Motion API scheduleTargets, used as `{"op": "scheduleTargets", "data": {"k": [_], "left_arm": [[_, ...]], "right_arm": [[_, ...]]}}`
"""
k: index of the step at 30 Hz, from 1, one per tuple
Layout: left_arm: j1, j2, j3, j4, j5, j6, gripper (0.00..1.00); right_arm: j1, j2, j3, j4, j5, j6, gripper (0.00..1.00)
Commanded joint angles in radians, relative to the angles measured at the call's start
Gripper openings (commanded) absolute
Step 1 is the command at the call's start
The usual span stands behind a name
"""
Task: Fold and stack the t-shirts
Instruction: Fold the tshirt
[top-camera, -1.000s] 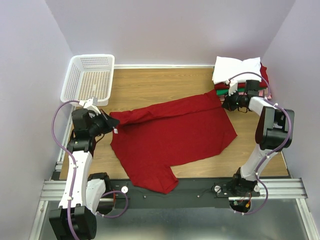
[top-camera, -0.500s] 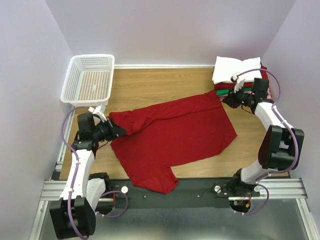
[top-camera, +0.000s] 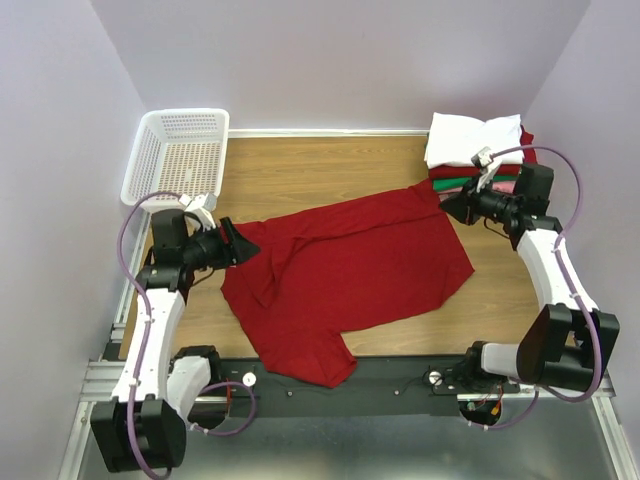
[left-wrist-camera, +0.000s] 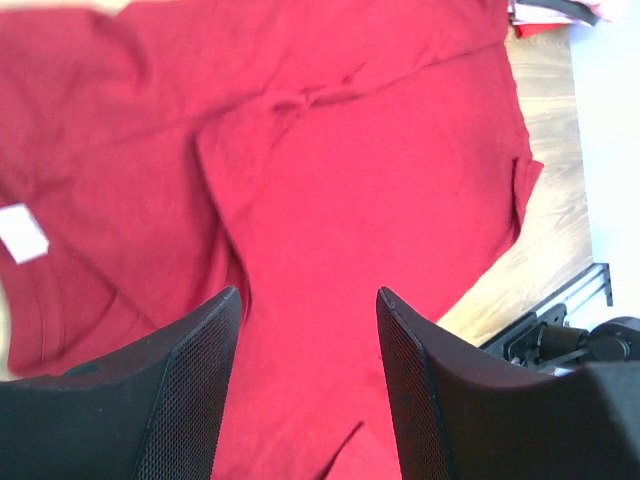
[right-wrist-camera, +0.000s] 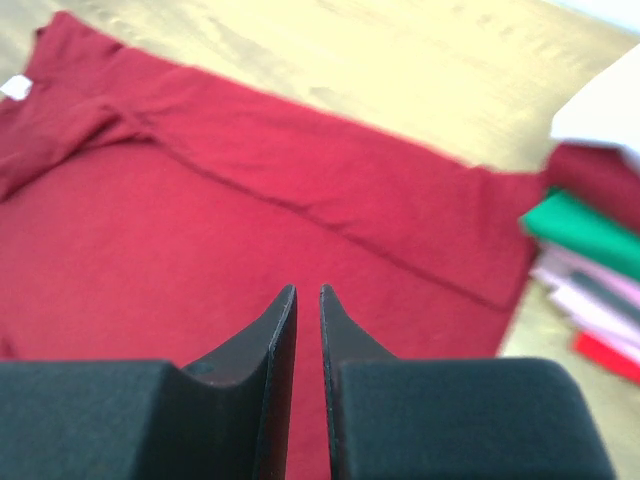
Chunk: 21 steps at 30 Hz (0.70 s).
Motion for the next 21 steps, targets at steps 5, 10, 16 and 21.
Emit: {"op": "scheduleTargets", "data": {"k": [5,10,16,21], "left_arm": [[-0.261,0.348,0.176,0.184,-0.274,-0.047,0.64],[-0.279,0.483,0.195,0.211,-0.435,-0.034,0.63],[-0.283,0.579,0.169,0.271,-0.465,-0.054,0.64],[-0.285,0.660,0.150,0.326,-0.442,-0.050,0.60]], "right_arm": [[-0.005,0.009,-0.082,-0.027,-0.103,0.052,0.22],[-0.008,0.009,-0.093,-0.028,-0.101,0.041,0.22],[-0.010,0.020,-0.096,-0.028,-0.090,0.032,0.22],[-0.014,0.020,-0.096,-0.028,-0.086,0.029,0.22]]}}
